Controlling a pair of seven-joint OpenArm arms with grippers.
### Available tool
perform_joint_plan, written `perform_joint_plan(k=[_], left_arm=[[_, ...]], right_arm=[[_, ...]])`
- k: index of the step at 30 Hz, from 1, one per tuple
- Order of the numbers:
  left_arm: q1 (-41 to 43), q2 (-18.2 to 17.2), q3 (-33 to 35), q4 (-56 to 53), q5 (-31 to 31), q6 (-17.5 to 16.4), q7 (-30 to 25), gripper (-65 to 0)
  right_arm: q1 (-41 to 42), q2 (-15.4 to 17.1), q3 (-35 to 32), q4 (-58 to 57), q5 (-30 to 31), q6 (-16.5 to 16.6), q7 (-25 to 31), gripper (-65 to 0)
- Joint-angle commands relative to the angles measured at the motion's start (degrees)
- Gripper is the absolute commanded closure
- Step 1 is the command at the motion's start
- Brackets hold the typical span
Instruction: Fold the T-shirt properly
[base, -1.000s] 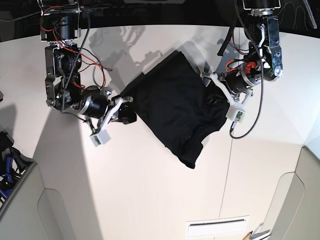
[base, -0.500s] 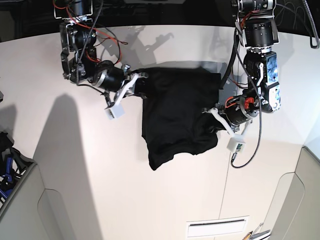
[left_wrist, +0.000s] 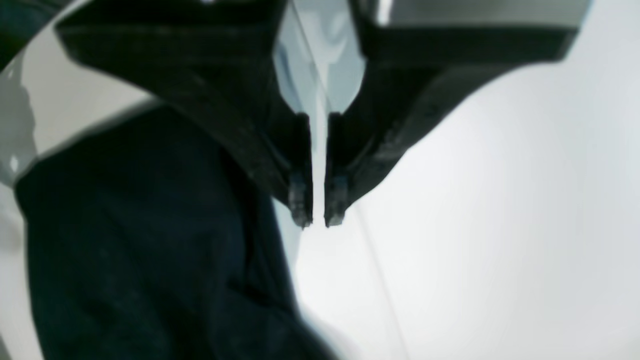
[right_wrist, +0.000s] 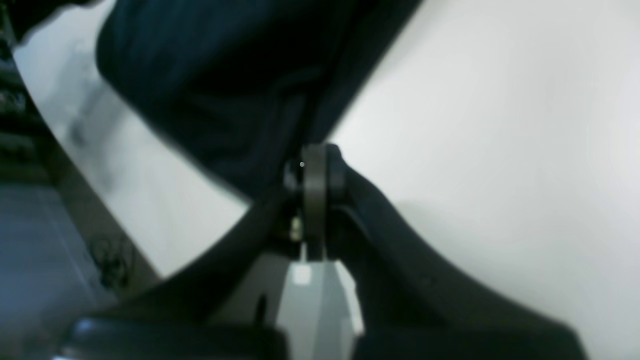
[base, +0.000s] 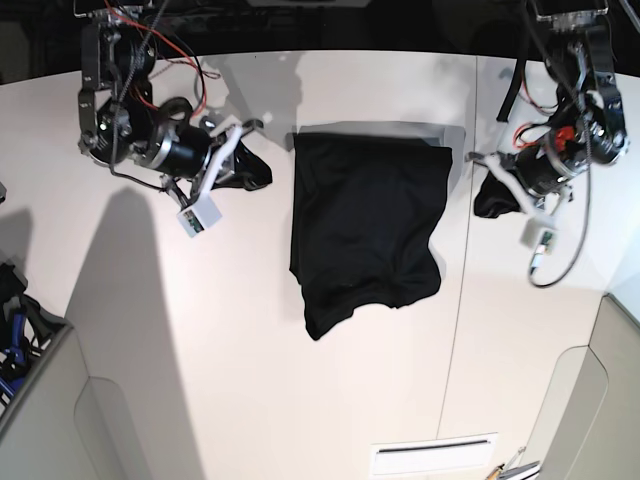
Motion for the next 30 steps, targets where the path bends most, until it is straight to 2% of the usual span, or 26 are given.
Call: perform_joint_plan(k=[1, 8, 13, 18, 20, 26, 28, 30], left_arm=[[2.29, -0.72, -1.81, 3.58, -1.25, -0.42, -0.72, -5.3], [23.98, -0.7, -11.74, 19.06, -3.39, -0.26, 0.04, -5.3], [36.87, -0.52, -12.52, 21.29, -3.3, 0.07, 0.59, -5.3], [46.88, 2.56, -12.46, 21.22, -1.11, 0.04, 0.55, -5.3], [49.46, 3.91, -12.46, 20.41, 0.68, 0.02, 0.07, -5.3], [52.61, 3.98, -12.41, 8.5, 2.8, -0.22, -1.84, -5.4], [52.59, 3.76, -12.33, 3.13, 2.84, -2.49, -2.64, -5.4], [52.61, 2.49, -11.54, -2.12, 4.37, -4.52, -6.64, -5.4]], right_arm=[[-0.72, 1.6, 0.13, 2.49, 2.23, 0.57, 0.42, 0.0], [-13.44, 9.29, 0.13, 9.73, 8.48, 0.72, -0.61, 0.0], [-19.85, 13.44, 0.13, 10.14, 9.18, 0.76, -2.6, 0.0], [-27.02, 19.37, 0.13, 10.12, 9.14, 0.74, -2.93, 0.0], [-29.38, 21.59, 0.13, 10.12, 9.14, 0.74, -2.93, 0.0], [-35.19, 26.01, 0.09, 9.75, 8.85, 0.52, -3.61, 0.0], [-36.35, 27.85, 0.0, 9.73, 8.9, 0.52, -5.64, 0.0], [-37.55, 29.44, 0.0, 9.51, 8.87, 0.52, -7.34, 0.0]])
